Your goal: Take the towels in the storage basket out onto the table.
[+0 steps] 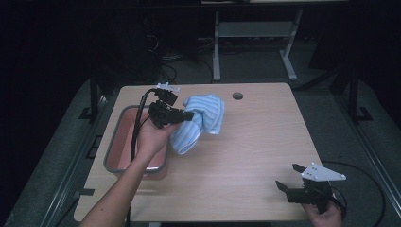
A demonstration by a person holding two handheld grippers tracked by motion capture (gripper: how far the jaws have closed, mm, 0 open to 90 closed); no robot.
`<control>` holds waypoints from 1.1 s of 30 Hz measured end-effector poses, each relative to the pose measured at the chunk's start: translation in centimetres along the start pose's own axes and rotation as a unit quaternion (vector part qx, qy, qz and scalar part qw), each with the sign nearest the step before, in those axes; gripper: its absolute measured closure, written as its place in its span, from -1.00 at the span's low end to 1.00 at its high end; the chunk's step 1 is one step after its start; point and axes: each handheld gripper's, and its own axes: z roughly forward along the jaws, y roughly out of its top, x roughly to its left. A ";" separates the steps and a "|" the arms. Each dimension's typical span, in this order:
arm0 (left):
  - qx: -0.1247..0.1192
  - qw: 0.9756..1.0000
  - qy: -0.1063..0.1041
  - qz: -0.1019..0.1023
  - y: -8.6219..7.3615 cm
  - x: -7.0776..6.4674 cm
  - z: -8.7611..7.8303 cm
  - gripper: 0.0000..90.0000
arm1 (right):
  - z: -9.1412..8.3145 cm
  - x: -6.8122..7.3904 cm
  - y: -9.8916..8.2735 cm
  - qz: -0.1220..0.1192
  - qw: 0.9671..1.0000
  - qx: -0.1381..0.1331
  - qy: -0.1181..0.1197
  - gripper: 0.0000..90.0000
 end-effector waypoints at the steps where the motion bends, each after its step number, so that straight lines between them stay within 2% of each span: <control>1: 0.000 1.000 -0.001 -0.001 0.0 -0.1 0.2 0.74 | 0.0 0.0 0.0 -0.002 1.000 -0.003 -0.002 -0.69; 14: 0.014 1.000 -0.013 0.003 0.2 -0.9 2.8 0.74 | -0.1 -0.2 0.1 0.000 1.000 -0.008 0.001 -0.69; 26: 0.017 1.000 -0.014 -0.004 0.3 -1.4 4.8 0.74 | -0.1 -0.3 0.1 0.000 1.000 -0.011 0.002 -0.69; 33: 0.021 0.999 -0.033 -0.013 0.1 -1.8 6.6 0.74 | -0.2 -0.4 0.1 0.004 1.000 -0.012 0.001 -0.69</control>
